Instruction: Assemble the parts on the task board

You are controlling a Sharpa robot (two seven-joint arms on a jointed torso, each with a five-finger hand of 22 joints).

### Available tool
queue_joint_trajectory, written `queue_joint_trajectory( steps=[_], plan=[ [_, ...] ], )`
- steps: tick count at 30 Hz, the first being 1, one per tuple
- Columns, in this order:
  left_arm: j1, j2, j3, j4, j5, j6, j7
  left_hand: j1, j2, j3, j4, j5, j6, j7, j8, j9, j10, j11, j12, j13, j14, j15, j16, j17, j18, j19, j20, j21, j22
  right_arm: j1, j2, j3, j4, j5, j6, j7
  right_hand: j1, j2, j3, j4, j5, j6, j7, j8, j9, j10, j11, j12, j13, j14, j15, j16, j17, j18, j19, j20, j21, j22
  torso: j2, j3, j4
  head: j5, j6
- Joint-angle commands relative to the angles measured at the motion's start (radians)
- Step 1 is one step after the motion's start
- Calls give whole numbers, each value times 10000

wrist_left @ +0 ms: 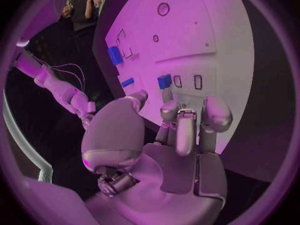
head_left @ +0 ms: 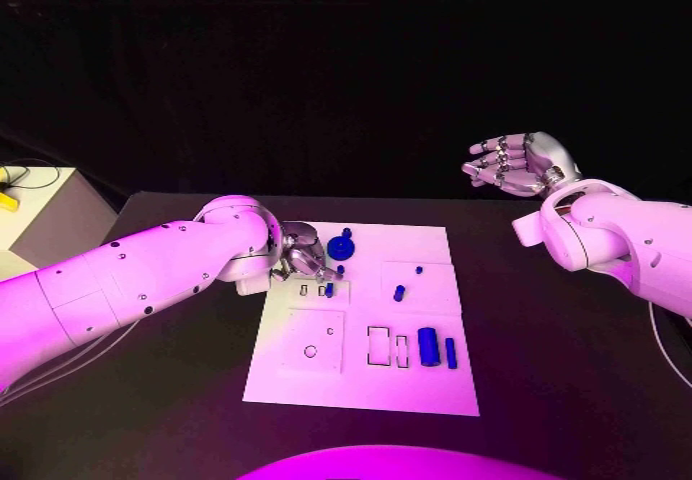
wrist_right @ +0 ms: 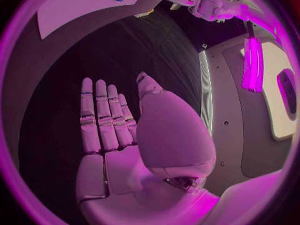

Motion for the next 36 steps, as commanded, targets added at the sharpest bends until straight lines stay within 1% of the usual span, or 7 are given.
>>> queue_joint_trajectory(
  steps=[1,13,16,20,23,29,36],
  plan=[
    [36,85,-27,-62,-200,444,-98,-103,28,-66,-10,0,-79,14,52,10,-98,-2,-54,-18,571,-63,-28,1333,-93,5,-12,-60,-15,3,47,7,-54,189,184,252,91,-46,63,-7,54,113,338,-37,-8,40,25,-102,-130,-20,80,-115,-119,124,-128,11,-36,-138,26,-15,-7,13,-33],
    [48,328,-195,-383,-137,612,-111,-108,84,-76,-23,16,-139,23,34,51,-191,5,-108,-122,557,-57,-42,1307,-86,-21,-7,-84,-59,3,125,7,-145,177,189,208,101,-46,83,-14,119,208,357,-73,-16,75,45,-287,-351,19,97,-234,-337,130,-142,33,-18,-356,34,-19,-12,-2,-146],
    [48,357,-229,-445,-128,650,-113,-90,87,-82,-29,17,-171,29,23,68,-233,12,-132,-164,549,-53,-49,1294,-82,-37,-4,-97,-84,2,133,7,-147,172,180,197,108,-53,84,-20,121,210,360,-79,-18,82,47,-300,-367,22,99,-242,-354,130,-142,35,-18,-372,50,-19,-27,-1,-148],
    [47,402,-265,-496,-114,689,-118,-70,88,-88,-32,19,-200,36,13,86,-271,19,-153,-199,543,-48,-54,1285,-80,-48,-1,-107,-100,1,139,6,-140,159,170,160,117,-58,87,-27,125,214,366,-87,-21,96,50,-318,-390,29,101,-255,-381,130,-140,36,-17,-397,51,-28,-45,-7,-193],
    [46,420,-285,-512,-106,702,-121,-43,101,-85,-36,21,-218,41,9,103,-297,23,-166,-223,541,-44,-55,1284,-78,-57,3,-115,-111,1,144,6,-119,138,162,133,132,-68,91,-38,125,211,377,-102,-26,108,57,-341,-417,34,105,-270,-411,129,-138,39,-16,-425,64,-27,-62,-13,-164],
    [43,445,-300,-530,-64,673,-120,23,134,-72,-42,25,-246,50,5,139,-335,31,-182,-247,529,-35,-66,1264,-71,-85,11,-138,-154,-2,173,6,-115,108,165,82,149,-75,99,-49,118,205,387,-125,-35,118,66,-380,-460,33,114,-299,-461,127,-144,45,-18,-472,81,-38,-108,-13,-194],
    [41,458,-306,-502,94,603,-110,336,272,41,-59,33,-294,63,-1,269,-368,44,-176,-234,523,-18,-66,1272,-66,-108,39,-158,-174,-5,181,5,-134,76,157,29,150,-74,101,-50,116,205,391,-130,-36,120,69,-387,-468,33,116,-305,-472,126,-146,46,-19,-482,78,-44,-77,-22,-189]
  ],
)
